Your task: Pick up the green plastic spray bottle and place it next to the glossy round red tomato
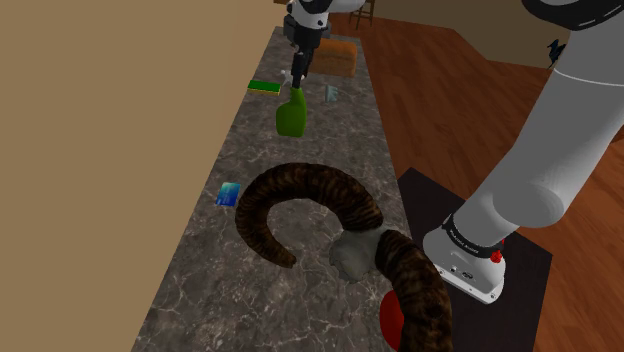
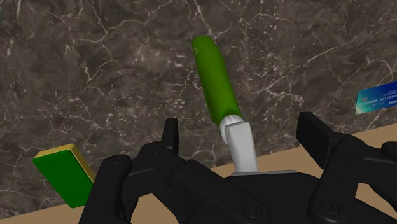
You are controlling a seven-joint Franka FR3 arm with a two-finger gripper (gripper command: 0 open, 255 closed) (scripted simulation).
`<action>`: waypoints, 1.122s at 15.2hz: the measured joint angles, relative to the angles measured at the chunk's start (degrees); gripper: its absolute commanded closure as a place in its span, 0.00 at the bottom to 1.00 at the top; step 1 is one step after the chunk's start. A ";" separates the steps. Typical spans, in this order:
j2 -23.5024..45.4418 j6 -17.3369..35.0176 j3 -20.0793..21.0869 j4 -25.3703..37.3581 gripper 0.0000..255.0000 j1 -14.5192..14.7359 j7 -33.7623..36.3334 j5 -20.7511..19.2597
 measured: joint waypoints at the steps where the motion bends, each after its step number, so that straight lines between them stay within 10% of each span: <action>1: 0.00 0.02 0.00 -0.02 0.00 0.00 -0.01 0.00; 2: 0.00 0.03 0.00 -0.02 0.00 0.00 -0.01 0.00; 3: 0.00 0.03 0.00 -0.02 1.00 0.00 -0.01 0.00; 17: -0.63 -2.08 -0.01 1.47 1.00 0.01 0.24 -0.12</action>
